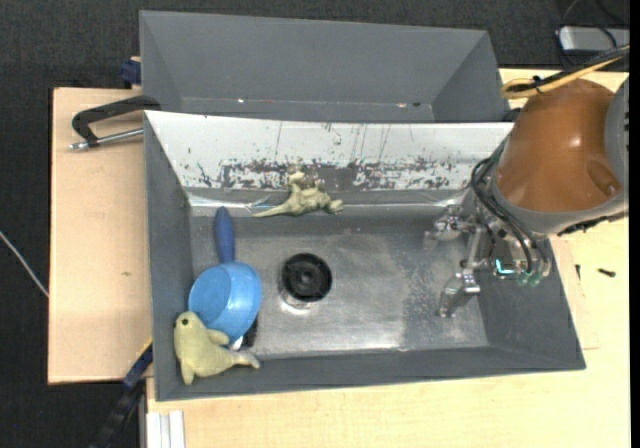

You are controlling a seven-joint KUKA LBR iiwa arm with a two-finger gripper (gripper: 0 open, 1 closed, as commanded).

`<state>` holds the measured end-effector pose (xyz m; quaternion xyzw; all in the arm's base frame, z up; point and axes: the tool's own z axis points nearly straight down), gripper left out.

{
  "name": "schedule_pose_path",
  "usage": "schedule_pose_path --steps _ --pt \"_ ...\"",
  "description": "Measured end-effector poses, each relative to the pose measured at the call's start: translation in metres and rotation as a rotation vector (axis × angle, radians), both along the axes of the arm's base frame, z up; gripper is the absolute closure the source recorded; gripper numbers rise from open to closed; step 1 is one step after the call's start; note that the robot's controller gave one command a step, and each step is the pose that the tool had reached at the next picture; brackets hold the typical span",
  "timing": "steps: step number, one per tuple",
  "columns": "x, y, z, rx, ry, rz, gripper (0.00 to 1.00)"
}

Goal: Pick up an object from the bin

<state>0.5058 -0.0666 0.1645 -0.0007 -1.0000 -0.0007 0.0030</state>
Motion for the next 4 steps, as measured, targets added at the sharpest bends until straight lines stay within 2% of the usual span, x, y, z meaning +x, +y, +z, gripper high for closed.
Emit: schedule_pose_path --steps 1,2,3,4 --pt "0.062 0.092 -0.041 0.004 -0.011 -0.137 0.00" --pt "0.042 0.176 -0.088 0.003 -0.003 0.054 0.00" --pt "0.044 0.173 -0.086 0.000 -0.007 0.050 1.00" --pt "0.057 0.181 0.051 0.002 -0.021 0.101 1.00"
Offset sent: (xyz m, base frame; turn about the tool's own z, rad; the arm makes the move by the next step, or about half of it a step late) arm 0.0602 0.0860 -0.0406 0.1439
